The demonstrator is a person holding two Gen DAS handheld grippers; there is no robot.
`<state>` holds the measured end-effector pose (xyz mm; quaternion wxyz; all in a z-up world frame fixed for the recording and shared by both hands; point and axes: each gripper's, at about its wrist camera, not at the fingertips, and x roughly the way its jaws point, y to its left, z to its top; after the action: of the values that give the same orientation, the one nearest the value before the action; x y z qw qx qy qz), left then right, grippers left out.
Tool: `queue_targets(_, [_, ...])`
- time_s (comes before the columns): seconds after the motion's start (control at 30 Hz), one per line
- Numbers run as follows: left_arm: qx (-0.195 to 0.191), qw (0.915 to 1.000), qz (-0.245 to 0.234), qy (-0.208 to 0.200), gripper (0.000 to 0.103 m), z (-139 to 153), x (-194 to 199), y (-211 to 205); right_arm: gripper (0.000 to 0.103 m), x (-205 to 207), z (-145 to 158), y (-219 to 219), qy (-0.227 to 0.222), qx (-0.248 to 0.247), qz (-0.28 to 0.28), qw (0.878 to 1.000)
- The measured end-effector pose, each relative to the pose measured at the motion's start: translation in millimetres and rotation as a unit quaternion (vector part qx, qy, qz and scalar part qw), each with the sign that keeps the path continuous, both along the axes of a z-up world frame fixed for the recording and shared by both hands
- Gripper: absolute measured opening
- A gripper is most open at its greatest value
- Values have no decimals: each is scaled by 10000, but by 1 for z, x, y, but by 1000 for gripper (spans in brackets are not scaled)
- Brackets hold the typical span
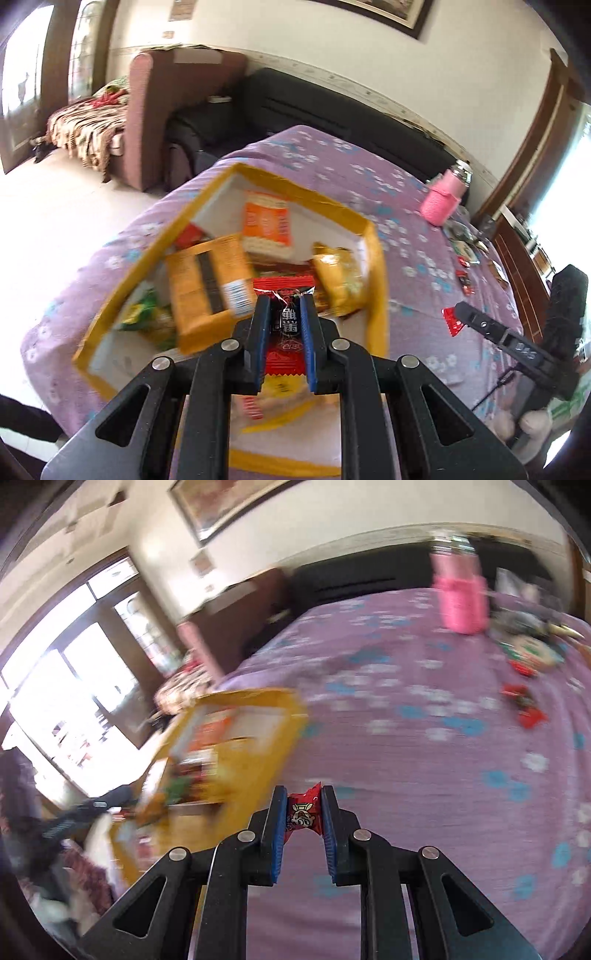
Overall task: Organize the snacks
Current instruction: 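Carry both red candies over the tray and open both tools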
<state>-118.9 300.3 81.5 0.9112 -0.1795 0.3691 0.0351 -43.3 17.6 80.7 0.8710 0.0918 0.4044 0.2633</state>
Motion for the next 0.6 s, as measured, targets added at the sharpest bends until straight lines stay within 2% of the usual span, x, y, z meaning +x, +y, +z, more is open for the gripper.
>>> queue_targets(0.2, [-107,9998,122,94,14,-21,-8,20,18,-22,3,83,131,37,743,9971])
queue_targets(0.3, [-122,9997,146,151,14,-28,-10,28,18,-29,-5,115,145,-245,913,9954])
queue_targets(0.47, [-72,9996,136,226,14,-35,-11,30,18,-41,-22,139,173,-665,985,9928])
queue_targets(0.6, [-110,9994,195,252,15,-40,-13,29,22,-52,-32,143,327,-702,1183,9900])
